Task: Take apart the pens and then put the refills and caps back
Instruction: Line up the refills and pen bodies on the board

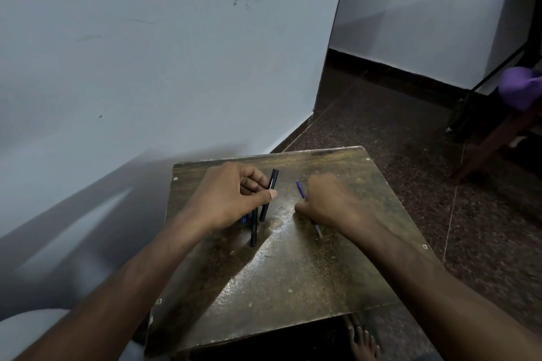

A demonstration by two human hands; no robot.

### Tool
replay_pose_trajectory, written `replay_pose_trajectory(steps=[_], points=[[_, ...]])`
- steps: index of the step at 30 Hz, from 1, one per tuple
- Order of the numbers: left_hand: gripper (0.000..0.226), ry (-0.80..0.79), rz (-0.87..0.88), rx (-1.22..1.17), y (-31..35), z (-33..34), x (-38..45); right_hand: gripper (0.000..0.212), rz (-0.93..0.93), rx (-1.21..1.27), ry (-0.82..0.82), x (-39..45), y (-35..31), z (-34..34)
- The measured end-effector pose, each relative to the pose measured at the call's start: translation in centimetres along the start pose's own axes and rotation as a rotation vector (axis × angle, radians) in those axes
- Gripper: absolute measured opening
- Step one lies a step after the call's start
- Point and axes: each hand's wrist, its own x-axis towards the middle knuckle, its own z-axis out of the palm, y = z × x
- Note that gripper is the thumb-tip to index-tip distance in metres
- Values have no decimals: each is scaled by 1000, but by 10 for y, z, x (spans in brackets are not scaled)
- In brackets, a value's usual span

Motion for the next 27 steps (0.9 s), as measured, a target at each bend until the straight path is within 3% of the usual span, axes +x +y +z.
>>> replay_pose_trajectory(steps=[4, 7, 13, 15, 21, 27], points=[[18, 6, 1, 0, -1, 0, 0, 42, -27, -28, -10, -4, -6, 2], [18, 2, 0, -4, -1, -1, 0, 41, -68, 115, -10, -4, -7, -7], [16, -30, 4, 0, 0, -2, -1, 33, -191, 1088, 126, -8, 0, -29], [15, -47, 15, 16, 1, -1, -2, 37, -211, 1262, 211, -8, 0, -33], [14, -87, 35, 0, 4, 2, -5, 40, -207, 1314, 384, -5, -3, -33], [14, -96, 42, -9, 6, 4, -5, 27, -230, 1257, 380, -5, -2, -28]])
